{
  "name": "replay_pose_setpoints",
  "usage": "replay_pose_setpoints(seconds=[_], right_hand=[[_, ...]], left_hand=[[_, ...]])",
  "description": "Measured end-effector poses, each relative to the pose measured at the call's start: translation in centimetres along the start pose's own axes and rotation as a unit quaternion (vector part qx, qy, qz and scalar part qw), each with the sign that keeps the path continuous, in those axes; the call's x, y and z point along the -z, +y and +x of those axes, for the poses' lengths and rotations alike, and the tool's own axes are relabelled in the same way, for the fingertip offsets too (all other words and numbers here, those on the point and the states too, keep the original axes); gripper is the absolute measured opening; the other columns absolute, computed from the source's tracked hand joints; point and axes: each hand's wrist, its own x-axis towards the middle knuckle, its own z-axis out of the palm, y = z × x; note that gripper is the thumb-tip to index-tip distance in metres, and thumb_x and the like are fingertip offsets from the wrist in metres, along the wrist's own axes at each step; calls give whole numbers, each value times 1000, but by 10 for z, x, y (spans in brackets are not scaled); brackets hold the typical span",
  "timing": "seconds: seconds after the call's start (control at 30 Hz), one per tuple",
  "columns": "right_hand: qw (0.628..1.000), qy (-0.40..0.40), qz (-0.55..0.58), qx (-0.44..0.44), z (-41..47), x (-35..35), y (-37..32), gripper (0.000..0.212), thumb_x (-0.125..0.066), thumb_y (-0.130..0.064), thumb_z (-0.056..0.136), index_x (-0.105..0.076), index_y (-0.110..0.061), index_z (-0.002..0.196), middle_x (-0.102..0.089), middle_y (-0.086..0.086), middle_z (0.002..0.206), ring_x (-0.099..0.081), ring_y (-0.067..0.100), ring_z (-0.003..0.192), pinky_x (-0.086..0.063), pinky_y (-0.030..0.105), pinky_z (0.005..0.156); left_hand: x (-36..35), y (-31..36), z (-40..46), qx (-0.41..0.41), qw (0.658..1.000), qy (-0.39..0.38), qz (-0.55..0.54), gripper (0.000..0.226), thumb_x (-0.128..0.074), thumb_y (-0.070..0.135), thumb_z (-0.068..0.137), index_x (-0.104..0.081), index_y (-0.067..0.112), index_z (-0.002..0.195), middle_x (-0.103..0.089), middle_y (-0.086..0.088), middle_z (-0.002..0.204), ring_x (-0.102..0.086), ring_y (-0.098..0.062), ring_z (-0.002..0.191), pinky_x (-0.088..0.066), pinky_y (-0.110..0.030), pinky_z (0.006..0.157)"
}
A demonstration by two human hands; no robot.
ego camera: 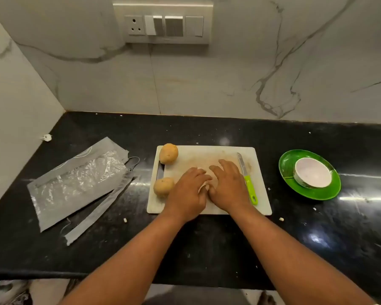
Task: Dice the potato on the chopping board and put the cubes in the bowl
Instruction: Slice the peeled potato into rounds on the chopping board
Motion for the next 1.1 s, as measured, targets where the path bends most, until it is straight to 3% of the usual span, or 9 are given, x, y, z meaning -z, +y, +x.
replay_pose_setpoints(seconds=[0.1,0.2,0.67,0.83,1.1], right_hand=[[997,-67,-37,-10,-1,-16,11,69,-50,-43,93,-27,-29,157,-15,6,166,-6,30,153,-20,47,120],[996,-79,-42,-19,-10,-34,16,70,-40,-46,95,-15,-31,159,-5,7,168,-1,30,154,-9,50,122],[996,-71,-43,-32,-72,-35,3,70,-35,-49,97,-5,-35,159,6,2,168,9,25,154,-2,45,122],[996,-83,-38,-20,-84,-37,7,68,-31,-53,100,1,-38,158,11,-1,168,14,20,153,3,41,122],[997,-58,-47,-3,-86,-46,11,70,-15,-60,91,-4,-38,157,4,0,167,6,23,154,-5,45,123]], left_hand=[[-16,-9,8,45,993,-92,66,47,-46,30,107,-43,28,154,-26,2,169,-5,-23,160,-19,-41,125],[-25,-18,0,62,979,-157,111,55,-31,43,111,-23,30,163,-8,1,174,6,-23,160,-11,-46,127],[-25,-10,-61,54,973,-165,152,62,-11,58,105,-18,38,164,2,11,173,10,-13,159,3,-35,129],[-27,-4,-78,61,975,-149,156,69,1,62,99,-13,41,164,12,17,169,20,-6,156,19,-24,121],[-43,-16,-85,41,977,-105,180,68,1,64,99,-14,44,162,3,18,171,13,-3,157,4,-28,127]])
